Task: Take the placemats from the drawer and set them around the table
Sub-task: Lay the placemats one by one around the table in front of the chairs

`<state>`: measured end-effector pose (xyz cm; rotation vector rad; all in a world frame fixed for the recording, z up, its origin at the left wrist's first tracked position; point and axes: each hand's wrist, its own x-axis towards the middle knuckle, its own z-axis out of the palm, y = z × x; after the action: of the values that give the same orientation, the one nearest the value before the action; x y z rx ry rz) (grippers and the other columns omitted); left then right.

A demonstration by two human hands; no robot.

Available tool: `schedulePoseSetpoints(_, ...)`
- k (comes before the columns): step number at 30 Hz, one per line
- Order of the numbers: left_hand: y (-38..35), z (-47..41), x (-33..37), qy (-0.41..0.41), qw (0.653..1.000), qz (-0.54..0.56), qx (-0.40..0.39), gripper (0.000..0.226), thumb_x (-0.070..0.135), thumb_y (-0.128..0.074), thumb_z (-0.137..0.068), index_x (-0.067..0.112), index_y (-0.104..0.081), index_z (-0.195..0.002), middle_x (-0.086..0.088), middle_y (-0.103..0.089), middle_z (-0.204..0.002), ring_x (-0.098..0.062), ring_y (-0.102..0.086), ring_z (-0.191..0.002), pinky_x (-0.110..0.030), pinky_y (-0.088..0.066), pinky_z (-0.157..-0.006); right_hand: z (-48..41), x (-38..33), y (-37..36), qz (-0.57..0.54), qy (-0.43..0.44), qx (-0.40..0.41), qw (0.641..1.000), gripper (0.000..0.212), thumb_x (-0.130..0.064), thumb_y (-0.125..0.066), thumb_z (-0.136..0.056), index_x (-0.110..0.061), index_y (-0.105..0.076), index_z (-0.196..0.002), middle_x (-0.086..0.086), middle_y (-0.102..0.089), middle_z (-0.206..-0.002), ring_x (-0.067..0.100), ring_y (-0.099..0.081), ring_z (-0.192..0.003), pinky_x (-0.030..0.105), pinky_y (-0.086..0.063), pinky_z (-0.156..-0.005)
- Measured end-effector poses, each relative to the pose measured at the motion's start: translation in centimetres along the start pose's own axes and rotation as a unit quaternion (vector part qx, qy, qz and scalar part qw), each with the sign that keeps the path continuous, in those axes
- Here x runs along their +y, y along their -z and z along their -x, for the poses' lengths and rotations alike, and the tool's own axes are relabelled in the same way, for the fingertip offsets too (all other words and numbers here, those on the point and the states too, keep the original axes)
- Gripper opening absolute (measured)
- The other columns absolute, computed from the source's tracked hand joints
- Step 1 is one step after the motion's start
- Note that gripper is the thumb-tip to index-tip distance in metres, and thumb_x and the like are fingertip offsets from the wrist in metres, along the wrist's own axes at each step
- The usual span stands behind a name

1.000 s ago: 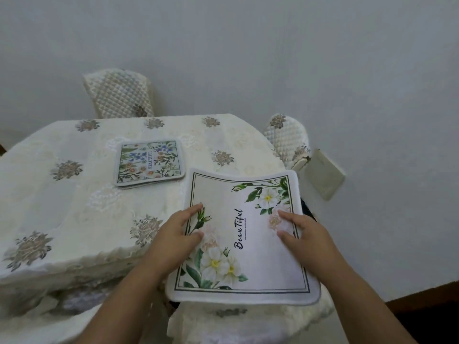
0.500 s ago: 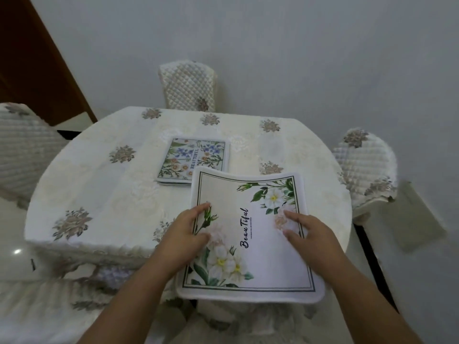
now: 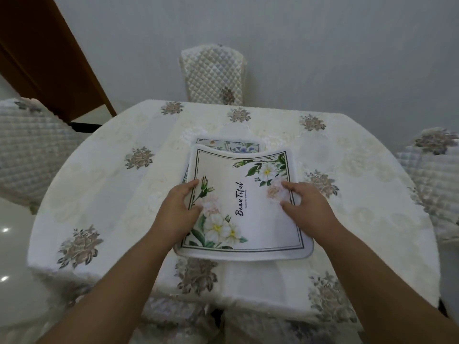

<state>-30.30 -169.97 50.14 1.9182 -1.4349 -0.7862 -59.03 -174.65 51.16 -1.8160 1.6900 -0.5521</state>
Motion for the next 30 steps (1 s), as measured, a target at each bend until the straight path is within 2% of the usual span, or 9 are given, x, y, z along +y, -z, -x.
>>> schedulePoseSetpoints(5, 0.3, -8.7, -4.0, -0.01, 1.0, 0.009, -0.012, 0.067, 0.004, -0.06, -0.091, 0.027, -0.038, -0.15, 0.001, -0.039, -0.152, -0.015, -0.037, -0.138, -0.026, -0.028, -0.114, -7.4, -0.4, -5.8, -0.019, -0.027, -0.004, 0.999, 0.058, -0.015, -0.064, -0.088, -0.021, -0.046, -0.143, 0.008, -0.042, -0.146, 0.02, -0.037, -0.135, 0.021, -0.025, -0.105)
schedulePoseSetpoints(9, 0.2, -14.6, -6.4, 0.003, 0.999, 0.039, -0.023, 0.078, -0.003, -0.055, -0.087, 0.032, -0.032, -0.152, 0.003, -0.034, -0.156, -0.018, -0.039, -0.139, -0.043, -0.036, -0.115, -12.7, -0.4, -9.6, -0.031, -0.043, -0.001, 0.999, 0.06, -0.01, -0.061, -0.088, -0.021, -0.043, -0.144, 0.008, -0.035, -0.151, 0.019, -0.03, -0.14, 0.025, -0.021, -0.112)
schedulePoseSetpoints(12, -0.3, -18.4, -8.2, -0.002, 0.999, 0.044, -0.027, 0.077, 0.0, -0.056, -0.091, 0.037, -0.028, -0.153, 0.006, -0.028, -0.16, -0.016, -0.031, -0.144, -0.043, -0.032, -0.118, -16.2, -0.2, -11.8, -0.05, -0.047, 0.019, 0.997, 0.059, -0.008, -0.059, -0.088, -0.024, -0.045, -0.143, 0.006, -0.032, -0.154, 0.017, -0.027, -0.142, 0.023, -0.019, -0.112)
schedulePoseSetpoints(14, -0.7, -20.3, -9.3, 0.007, 0.997, 0.057, -0.044, 0.076, 0.01, -0.061, -0.092, 0.04, -0.026, -0.153, 0.006, -0.022, -0.162, -0.013, -0.024, -0.148, -0.043, -0.029, -0.119, -18.0, 0.3, -12.8, -0.056, -0.06, 0.021, 0.996, 0.06, -0.009, -0.058, -0.089, -0.025, -0.042, -0.144, 0.005, -0.027, -0.157, 0.015, -0.024, -0.144, 0.019, -0.017, -0.108)
schedulePoseSetpoints(16, -1.2, -21.0, -10.4, 0.038, 0.995, 0.042, -0.083, 0.083, 0.035, -0.072, -0.087, 0.041, -0.022, -0.153, 0.001, -0.015, -0.165, -0.015, -0.017, -0.15, -0.047, -0.027, -0.119, -19.0, 1.2, -13.5, -0.046, -0.092, 0.005, 0.995, 0.065, -0.014, -0.06, -0.089, -0.023, -0.035, -0.148, 0.005, -0.02, -0.159, 0.016, -0.018, -0.146, 0.023, -0.016, -0.111)
schedulePoseSetpoints(19, -1.9, -20.5, -12.6, 0.075, 0.974, -0.048, -0.207, 0.12, 0.069, -0.083, -0.057, 0.051, -0.01, -0.152, -0.012, -0.002, -0.165, -0.028, -0.015, -0.151, -0.048, -0.015, -0.122, -18.3, 2.5, -14.3, -0.045, -0.152, -0.02, 0.987, 0.082, -0.034, -0.07, -0.084, -0.025, -0.025, -0.152, 0.005, -0.019, -0.16, 0.019, -0.015, -0.147, 0.037, -0.017, -0.118)
schedulePoseSetpoints(22, -2.8, -19.5, -14.8, 0.032, 0.95, -0.188, -0.246, 0.131, 0.067, -0.087, -0.047, 0.051, -0.009, -0.152, -0.014, 0.006, -0.164, -0.036, -0.009, -0.15, -0.046, -0.019, -0.121, -15.8, 3.0, -14.7, -0.074, -0.141, -0.066, 0.985, 0.104, -0.052, -0.081, -0.067, -0.03, -0.023, -0.151, -0.007, -0.028, -0.151, 0.017, -0.022, -0.144, 0.036, -0.022, -0.115)
schedulePoseSetpoints(26, -3.7, -19.6, -16.2, -0.009, 0.983, -0.143, -0.112, 0.1, 0.045, -0.084, -0.06, 0.042, -0.035, -0.147, -0.007, -0.028, -0.157, -0.029, -0.027, -0.145, -0.043, -0.032, -0.116, -14.7, 3.3, -15.1, 0.021, -0.132, -0.125, 0.983, 0.122, -0.053, -0.088, -0.053, -0.037, -0.019, -0.152, 0.001, -0.002, -0.162, 0.02, -0.009, -0.149, 0.04, -0.019, -0.117)
schedulePoseSetpoints(30, -3.8, -19.9, -16.7, -0.033, 0.984, -0.146, -0.094, 0.098, 0.045, -0.085, -0.058, 0.041, -0.039, -0.145, -0.001, -0.044, -0.147, -0.025, -0.039, -0.137, -0.041, -0.037, -0.113, -14.9, 3.5, -15.3, 0.031, -0.123, -0.078, 0.989, 0.11, -0.038, -0.087, -0.062, -0.033, -0.023, -0.151, 0.004, -0.012, -0.161, 0.018, -0.011, -0.148, 0.034, -0.018, -0.116)
